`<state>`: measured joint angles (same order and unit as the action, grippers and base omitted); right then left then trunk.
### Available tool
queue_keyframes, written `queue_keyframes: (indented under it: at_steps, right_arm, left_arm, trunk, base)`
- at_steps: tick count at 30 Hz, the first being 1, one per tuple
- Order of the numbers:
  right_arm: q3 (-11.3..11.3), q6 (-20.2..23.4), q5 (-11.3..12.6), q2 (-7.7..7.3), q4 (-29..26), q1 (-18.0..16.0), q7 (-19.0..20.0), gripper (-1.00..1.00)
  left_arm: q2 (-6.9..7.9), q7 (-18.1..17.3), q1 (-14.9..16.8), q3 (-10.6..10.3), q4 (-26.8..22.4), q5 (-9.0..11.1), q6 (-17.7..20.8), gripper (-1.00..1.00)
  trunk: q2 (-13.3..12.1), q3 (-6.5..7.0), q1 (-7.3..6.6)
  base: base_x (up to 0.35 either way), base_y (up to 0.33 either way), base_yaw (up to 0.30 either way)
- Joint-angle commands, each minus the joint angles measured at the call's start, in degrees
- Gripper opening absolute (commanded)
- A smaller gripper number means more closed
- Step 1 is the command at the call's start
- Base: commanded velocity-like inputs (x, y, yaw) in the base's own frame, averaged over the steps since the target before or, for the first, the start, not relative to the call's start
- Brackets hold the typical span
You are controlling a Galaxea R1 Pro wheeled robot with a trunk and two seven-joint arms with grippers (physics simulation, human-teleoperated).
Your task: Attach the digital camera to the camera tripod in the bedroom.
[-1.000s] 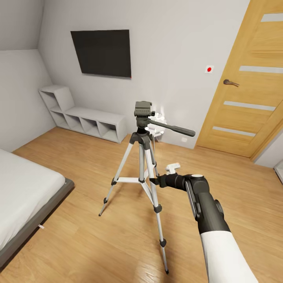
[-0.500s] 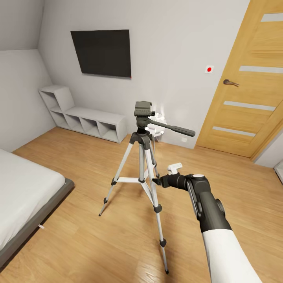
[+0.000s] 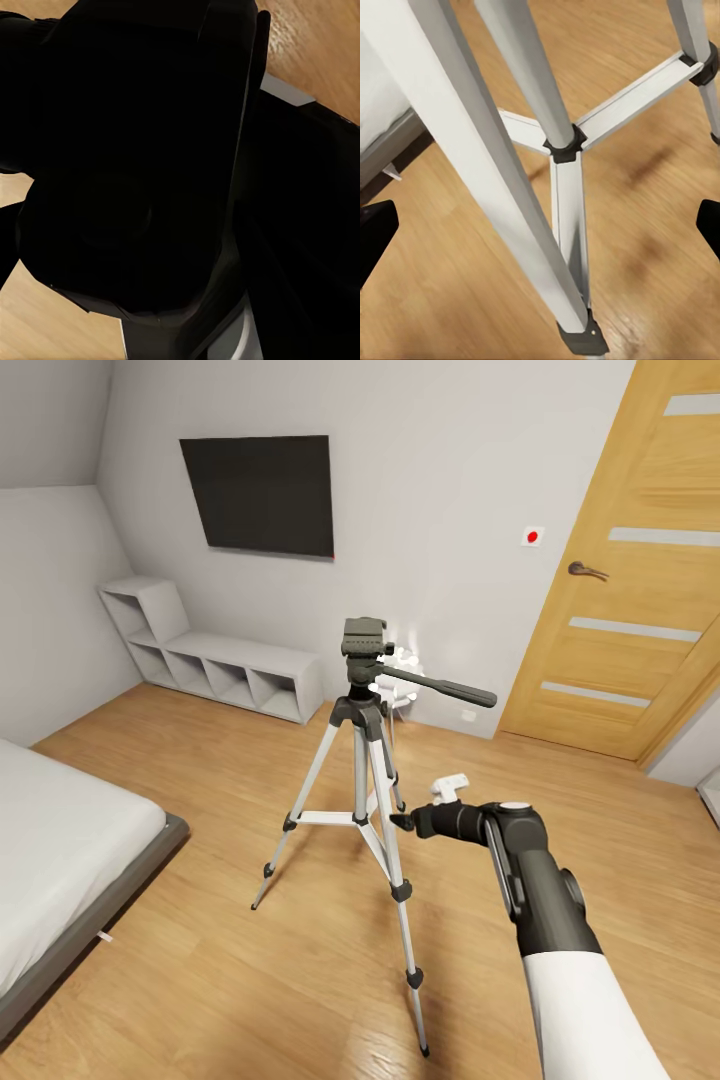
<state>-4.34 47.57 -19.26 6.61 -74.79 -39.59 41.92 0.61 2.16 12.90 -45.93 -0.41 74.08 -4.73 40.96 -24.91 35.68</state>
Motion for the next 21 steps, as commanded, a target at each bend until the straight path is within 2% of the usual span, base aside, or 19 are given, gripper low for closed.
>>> queue_keyframes:
  at_steps: [1, 17, 18, 21]
  right_arm:
    - [-0.2, 0.5, -0.6, 0.07, -0.3, 0.0, 0.6, 1.00]
    - [-0.1, -0.5, -0.4, 0.17, 0.6, 0.0, 5.0, 1.00]
    - [-0.1, -0.9, -0.4, 0.17, 0.7, 0.0, 12.5, 1.00]
    - [-0.1, -1.9, -0.4, 0.16, 0.7, 0.0, 12.8, 1.00]
  left_arm:
    - [0.01, 0.1, 0.0, -0.5, 0.0, 0.3, -0.1, -1.00]
    - [0.00, 0.0, 0.0, -0.5, 0.0, 0.3, 0.0, -1.00]
    - [0.00, 0.0, 0.0, -0.5, 0.0, 0.3, 0.0, -1.00]
    - [-0.01, 0.0, 0.0, -0.5, 0.0, 0.3, 0.0, -1.00]
  trunk:
    - [0.1, -0.06, 0.01]
    - [0.1, -0.06, 0.01]
    - [0.1, -0.06, 0.01]
    - [0.1, -0.06, 0.01]
  base:
    - [0.000, 0.000, 0.000]
    - [0.000, 0.000, 0.000]
    - [0.000, 0.000, 0.000]
    - [0.000, 0.000, 0.000]
